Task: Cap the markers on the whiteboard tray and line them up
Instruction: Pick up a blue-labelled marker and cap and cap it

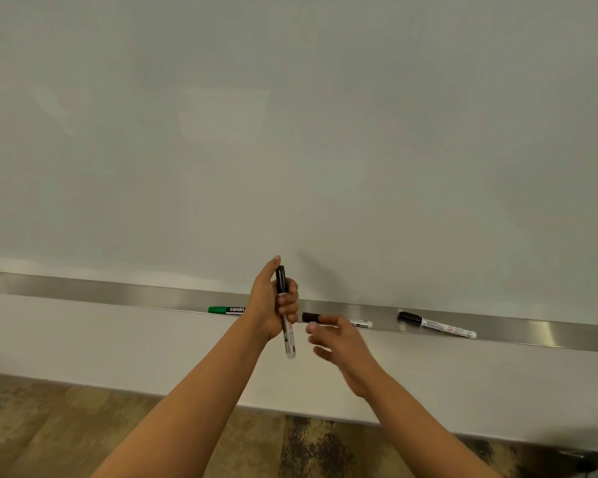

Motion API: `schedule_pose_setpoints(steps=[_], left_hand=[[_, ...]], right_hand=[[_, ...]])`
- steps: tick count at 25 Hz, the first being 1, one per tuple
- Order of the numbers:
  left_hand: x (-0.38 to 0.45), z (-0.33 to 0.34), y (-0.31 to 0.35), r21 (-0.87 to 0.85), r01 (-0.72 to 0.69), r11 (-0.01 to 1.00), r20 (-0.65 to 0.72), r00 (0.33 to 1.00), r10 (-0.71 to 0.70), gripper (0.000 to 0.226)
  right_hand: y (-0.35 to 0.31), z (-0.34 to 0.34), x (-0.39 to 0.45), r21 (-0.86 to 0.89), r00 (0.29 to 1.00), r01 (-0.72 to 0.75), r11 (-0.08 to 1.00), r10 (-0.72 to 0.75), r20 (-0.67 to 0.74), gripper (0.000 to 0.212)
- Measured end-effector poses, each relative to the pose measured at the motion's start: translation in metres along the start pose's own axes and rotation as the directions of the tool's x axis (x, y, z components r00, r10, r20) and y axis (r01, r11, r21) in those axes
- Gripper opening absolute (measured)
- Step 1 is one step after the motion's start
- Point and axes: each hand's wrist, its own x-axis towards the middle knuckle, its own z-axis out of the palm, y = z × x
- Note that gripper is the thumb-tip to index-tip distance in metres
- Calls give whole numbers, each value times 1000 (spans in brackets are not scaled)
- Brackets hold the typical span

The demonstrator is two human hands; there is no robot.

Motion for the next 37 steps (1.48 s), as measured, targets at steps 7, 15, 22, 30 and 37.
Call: schedule_pose_setpoints(steps=[7, 15, 22, 30, 37], left_hand=[[4, -6, 13, -26, 68, 997, -15, 998, -68, 47], [-2, -19, 20, -124, 22, 992, -8, 1000, -23, 46], [-3, -41, 15, -297, -17, 955, -7, 1000, 15, 49], [2, -70, 13, -403, 30, 915, 30, 999, -19, 52], [15, -68, 15, -383, 23, 924, 67, 998, 3, 37]], right_hand=[[-24, -41, 7, 334, 948, 111, 936, 1, -318, 7], [-31, -16, 3, 286, 933, 157, 945, -47, -357, 14], [-15, 56, -2, -276, 996, -6, 961, 31, 88, 24], [-8, 67, 10, -538, 996, 91, 838, -69, 61, 22], [-1, 80, 27, -704, 979, 161, 692, -202, 26, 22]])
